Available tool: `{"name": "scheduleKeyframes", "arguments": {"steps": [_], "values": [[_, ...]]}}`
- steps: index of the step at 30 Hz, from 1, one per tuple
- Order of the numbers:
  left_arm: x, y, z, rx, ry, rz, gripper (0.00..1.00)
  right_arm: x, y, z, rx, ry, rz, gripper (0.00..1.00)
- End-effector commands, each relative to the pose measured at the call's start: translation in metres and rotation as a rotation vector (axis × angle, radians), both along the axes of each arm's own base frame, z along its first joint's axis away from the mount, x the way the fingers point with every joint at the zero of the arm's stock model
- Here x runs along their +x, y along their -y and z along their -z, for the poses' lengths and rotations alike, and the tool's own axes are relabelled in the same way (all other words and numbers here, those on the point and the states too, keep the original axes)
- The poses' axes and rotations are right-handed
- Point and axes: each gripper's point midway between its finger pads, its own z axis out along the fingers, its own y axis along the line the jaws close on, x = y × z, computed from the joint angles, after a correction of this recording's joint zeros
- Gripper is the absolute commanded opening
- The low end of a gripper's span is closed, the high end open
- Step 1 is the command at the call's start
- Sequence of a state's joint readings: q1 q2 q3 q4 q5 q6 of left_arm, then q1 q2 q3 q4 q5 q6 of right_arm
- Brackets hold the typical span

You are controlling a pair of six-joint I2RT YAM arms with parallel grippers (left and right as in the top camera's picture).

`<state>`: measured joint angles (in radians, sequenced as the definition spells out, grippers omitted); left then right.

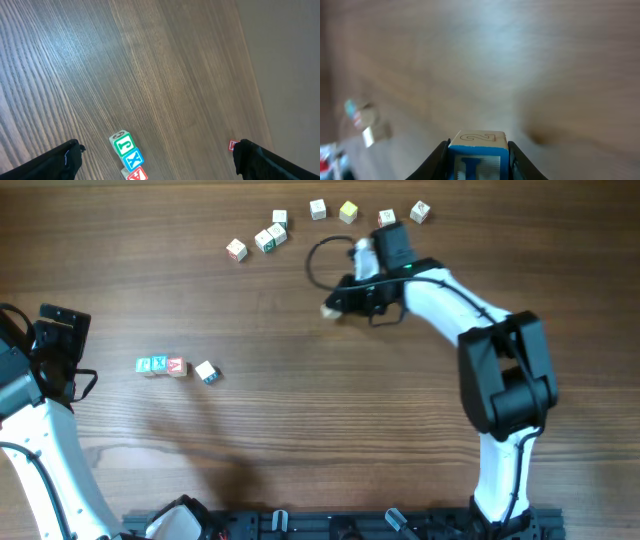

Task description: Form a horizontal line

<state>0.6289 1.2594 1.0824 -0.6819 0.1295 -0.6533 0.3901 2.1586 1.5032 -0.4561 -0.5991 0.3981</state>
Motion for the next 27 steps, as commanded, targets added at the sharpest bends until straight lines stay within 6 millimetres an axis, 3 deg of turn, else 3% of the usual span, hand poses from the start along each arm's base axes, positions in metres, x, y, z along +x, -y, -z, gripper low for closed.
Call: {"name": "scheduleKeyframes", "arguments": {"steps": [1,8,13,18,27], "values": [[0.002,-0.002,-0.007,0.000,0.020,-0.006,1.00,-0.034,-0.053,-0.012,0.026,0.001,-0.108,0.28],[0.002,-0.002,-0.007,0.000,0.020,-0.006,1.00,-0.064,-0.096,0.005,-0.175,0.138,-0.146,0.29],[0.002,-0.002,-0.007,0.000,0.020,-0.006,1.00,-0.065,-0.113,0.005,-0.266,0.274,-0.130,0.29],[0.002,-0.002,-0.007,0.000,0.020,-0.006,1.00,-0.066,-0.137,-0.003,-0.226,0.345,-0.119,0.29],[0.002,-0.002,-0.007,0.000,0.020,-0.006,1.00,-0.060,-0.143,-0.008,-0.176,0.310,-0.020,0.29]]}}
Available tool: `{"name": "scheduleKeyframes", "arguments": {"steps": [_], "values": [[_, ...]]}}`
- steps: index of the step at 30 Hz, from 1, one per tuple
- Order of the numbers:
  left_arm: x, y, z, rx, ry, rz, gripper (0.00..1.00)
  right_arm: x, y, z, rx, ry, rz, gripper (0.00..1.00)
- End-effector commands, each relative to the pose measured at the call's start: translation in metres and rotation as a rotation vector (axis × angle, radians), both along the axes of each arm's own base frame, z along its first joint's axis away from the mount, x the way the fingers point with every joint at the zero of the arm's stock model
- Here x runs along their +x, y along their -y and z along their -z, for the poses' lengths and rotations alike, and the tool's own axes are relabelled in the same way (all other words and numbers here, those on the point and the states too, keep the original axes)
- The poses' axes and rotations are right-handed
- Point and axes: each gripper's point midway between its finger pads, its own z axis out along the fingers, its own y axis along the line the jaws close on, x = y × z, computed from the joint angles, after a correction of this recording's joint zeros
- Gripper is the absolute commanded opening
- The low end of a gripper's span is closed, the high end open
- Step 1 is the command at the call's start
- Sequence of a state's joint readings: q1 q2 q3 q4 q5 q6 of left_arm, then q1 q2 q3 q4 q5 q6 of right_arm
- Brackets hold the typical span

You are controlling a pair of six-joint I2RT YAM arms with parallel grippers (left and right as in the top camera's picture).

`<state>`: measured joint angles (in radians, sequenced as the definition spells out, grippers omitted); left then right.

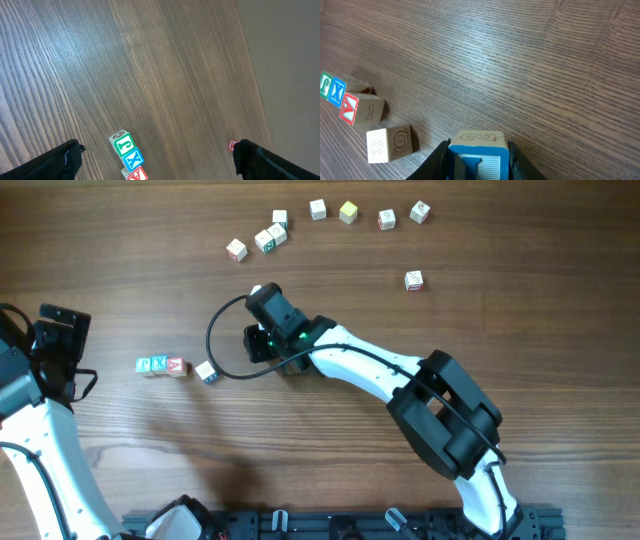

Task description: Form a horizontal line

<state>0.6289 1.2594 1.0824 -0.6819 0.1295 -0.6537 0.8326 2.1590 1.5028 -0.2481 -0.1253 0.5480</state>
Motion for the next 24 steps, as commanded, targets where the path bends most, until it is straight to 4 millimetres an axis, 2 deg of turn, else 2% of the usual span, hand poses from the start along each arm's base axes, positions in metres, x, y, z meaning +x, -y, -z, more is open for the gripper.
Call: {"name": "scheduleKeyframes", "arguments": {"steps": [1,24], "values": [[0.0021,-0.0017,-0.0074,0.000,0.020,-0.005,1.00,0.0058,0.0005,-0.0064,0.010,0.007,0.044,0.29],[0.0021,-0.0017,-0.0074,0.000,0.020,-0.005,1.00,0.0094,0.0048,-0.0009,-0.002,0.036,0.058,0.30]]}}
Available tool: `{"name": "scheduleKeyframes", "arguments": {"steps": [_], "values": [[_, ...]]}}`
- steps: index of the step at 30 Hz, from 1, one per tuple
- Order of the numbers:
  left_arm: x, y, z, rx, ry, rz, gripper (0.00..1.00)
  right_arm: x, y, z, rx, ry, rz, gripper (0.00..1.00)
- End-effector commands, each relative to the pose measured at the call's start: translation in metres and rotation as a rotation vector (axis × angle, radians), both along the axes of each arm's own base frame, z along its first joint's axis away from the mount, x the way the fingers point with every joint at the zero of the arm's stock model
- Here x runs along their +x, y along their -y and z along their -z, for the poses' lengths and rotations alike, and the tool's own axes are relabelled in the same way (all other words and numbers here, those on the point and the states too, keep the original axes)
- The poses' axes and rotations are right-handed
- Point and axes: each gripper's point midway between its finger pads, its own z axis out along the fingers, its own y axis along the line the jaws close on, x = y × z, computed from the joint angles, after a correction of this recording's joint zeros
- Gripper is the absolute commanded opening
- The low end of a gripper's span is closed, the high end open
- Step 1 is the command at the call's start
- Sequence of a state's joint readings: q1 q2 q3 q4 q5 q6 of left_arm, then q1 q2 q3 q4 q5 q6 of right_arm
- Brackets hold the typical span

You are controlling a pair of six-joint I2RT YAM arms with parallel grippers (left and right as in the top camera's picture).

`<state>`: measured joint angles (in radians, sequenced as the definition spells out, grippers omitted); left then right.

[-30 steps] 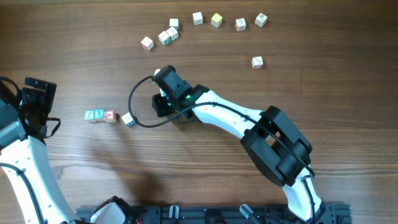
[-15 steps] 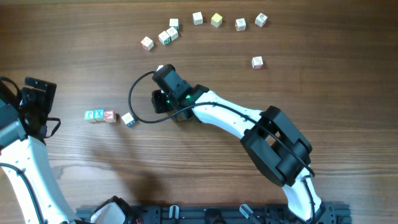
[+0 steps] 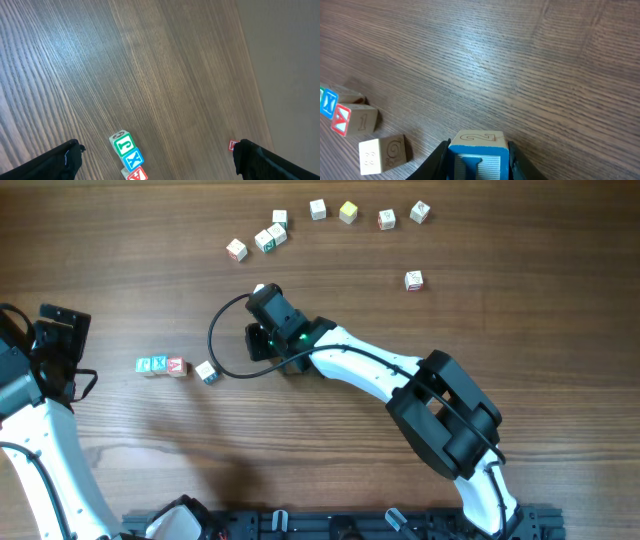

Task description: Form a horizontal line

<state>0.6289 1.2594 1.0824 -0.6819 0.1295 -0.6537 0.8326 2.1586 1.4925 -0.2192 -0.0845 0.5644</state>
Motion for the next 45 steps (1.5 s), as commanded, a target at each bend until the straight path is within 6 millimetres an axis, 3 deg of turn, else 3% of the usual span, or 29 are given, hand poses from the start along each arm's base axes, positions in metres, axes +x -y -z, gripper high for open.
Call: {"name": "scheduleKeyframes", "arguments": {"steps": [1,7,29,34,36,38,39,40,42,45], "values": [[0.002,-0.002,-0.007,0.000,0.020,-0.005,1.00,0.002,0.002,-0.001,0.000,0.009,0.021,0.30],[0.002,-0.002,-0.007,0.000,0.020,-0.005,1.00,0.003,0.001,-0.002,0.006,0.014,0.021,0.35],[0.002,-0.002,-0.007,0.000,0.020,-0.005,1.00,0.004,0.000,-0.003,0.013,0.015,0.022,0.37],[0.002,-0.002,-0.007,0.000,0.020,-0.005,1.00,-0.004,-0.006,-0.003,0.042,-0.018,-0.017,0.37],[0.002,-0.002,-0.007,0.000,0.020,-0.005,1.00,0.005,0.000,-0.003,0.012,0.024,0.023,0.56],[0.002,-0.002,-0.007,0.000,0.020,-0.005,1.00,0.013,0.001,-0.007,0.014,0.058,0.046,0.58],[0.002,-0.002,-0.007,0.000,0.020,-0.005,1.00,0.017,-0.002,-0.012,0.031,0.083,0.050,0.57],[0.002,-0.002,-0.007,0.000,0.020,-0.005,1.00,0.022,-0.006,-0.018,0.049,0.116,0.047,0.50],[0.002,-0.002,-0.007,0.000,0.020,-0.005,1.00,0.031,-0.015,-0.031,0.075,0.203,-0.001,0.26],[0.002,-0.002,-0.007,0.000,0.020,-0.005,1.00,0.035,-0.023,-0.032,0.113,0.227,-0.011,0.06]]}}
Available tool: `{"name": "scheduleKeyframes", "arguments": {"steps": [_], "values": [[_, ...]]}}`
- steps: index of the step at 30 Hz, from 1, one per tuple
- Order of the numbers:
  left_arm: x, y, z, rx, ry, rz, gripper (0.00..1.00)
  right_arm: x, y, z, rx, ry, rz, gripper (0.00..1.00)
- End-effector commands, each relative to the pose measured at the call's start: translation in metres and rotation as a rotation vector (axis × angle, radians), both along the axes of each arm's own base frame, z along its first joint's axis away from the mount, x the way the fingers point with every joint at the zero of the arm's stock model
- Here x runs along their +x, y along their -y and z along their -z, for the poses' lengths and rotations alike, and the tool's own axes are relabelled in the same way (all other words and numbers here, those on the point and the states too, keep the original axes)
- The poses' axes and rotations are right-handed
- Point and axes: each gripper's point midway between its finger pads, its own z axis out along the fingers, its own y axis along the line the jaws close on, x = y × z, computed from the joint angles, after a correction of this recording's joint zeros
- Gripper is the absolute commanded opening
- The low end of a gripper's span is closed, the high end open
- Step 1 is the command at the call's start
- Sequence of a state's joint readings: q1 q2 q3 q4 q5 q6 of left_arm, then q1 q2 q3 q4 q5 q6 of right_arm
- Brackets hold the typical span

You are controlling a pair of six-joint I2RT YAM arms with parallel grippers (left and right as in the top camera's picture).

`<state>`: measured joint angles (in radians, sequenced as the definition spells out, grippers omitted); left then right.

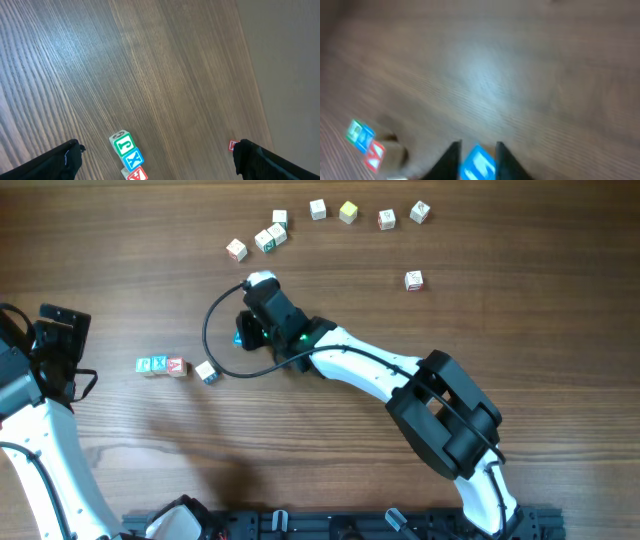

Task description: Form a horizontal line

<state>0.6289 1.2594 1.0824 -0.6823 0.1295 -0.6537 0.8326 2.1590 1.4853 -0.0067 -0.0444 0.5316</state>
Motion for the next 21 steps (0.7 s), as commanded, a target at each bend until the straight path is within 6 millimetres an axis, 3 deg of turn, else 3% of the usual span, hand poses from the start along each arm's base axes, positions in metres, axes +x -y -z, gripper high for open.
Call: {"name": "scheduleKeyframes", "arguments": {"steps": [1,7,13,21], "values": [[0.002,-0.002,-0.007,0.000,0.020,-0.005,1.00,0.006,-0.004,0.005,-0.005,0.049,-0.017,0.04],[0.002,-0.002,-0.007,0.000,0.020,-0.005,1.00,0.008,-0.010,0.031,-0.012,0.055,-0.063,0.04],[0.002,-0.002,-0.007,0.000,0.020,-0.005,1.00,0.018,-0.001,0.034,-0.003,0.045,-0.055,0.04],[0.002,-0.002,-0.007,0.000,0.020,-0.005,1.00,-0.003,-0.011,0.037,0.076,-0.058,-0.196,0.04]]}}
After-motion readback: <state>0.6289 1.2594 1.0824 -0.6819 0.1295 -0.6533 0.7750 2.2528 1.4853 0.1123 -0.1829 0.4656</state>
